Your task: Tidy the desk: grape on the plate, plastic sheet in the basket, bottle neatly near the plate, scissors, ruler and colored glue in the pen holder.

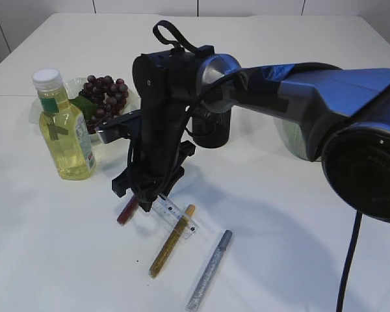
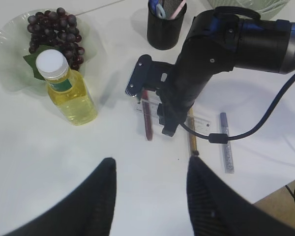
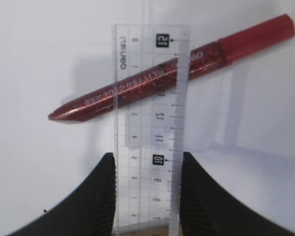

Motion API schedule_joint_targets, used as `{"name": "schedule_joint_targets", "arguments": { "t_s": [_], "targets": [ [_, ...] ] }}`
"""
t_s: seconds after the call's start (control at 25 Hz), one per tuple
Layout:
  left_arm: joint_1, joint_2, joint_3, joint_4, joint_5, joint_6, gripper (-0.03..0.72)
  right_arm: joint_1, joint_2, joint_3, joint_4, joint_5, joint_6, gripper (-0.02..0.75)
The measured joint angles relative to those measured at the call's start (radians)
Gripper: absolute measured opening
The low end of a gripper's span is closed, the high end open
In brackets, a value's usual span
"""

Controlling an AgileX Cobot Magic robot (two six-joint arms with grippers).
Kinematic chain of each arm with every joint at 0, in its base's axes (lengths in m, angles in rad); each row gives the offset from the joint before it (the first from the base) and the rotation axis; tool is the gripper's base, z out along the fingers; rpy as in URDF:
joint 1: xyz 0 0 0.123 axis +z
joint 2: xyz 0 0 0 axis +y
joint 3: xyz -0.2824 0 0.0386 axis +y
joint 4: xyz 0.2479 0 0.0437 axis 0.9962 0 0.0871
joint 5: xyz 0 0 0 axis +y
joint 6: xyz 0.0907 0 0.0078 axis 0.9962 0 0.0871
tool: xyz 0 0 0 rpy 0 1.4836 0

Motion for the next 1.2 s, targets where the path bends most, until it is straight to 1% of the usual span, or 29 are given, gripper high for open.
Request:
{"name": "schedule_joint_targets", "arguments": {
  "t_s": [0.36, 0.4, 0.56, 1.2],
  "targets": [
    [0.000, 0.000, 0.000, -0.004, 0.000, 0.000, 0.349, 0.000, 0.000, -0.002, -0.002, 0.004, 0.000, 0.298],
    [0.000, 0.000, 0.000, -0.004, 0.000, 0.000, 0.349, 0.000, 0.000, -0.002, -0.009, -0.021, 0.002, 0.296],
    [0.000, 0.000, 0.001, -0.006, 0.000, 0.000, 0.349, 0.000, 0.000, -0.005, -0.024, 0.004, 0.002, 0.296],
    [0.000, 0.000, 0.002, -0.025, 0.000, 0.000, 0.349, 0.000, 0.000, -0.005, -0.048, 0.004, 0.040, 0.296]
  ]
}}
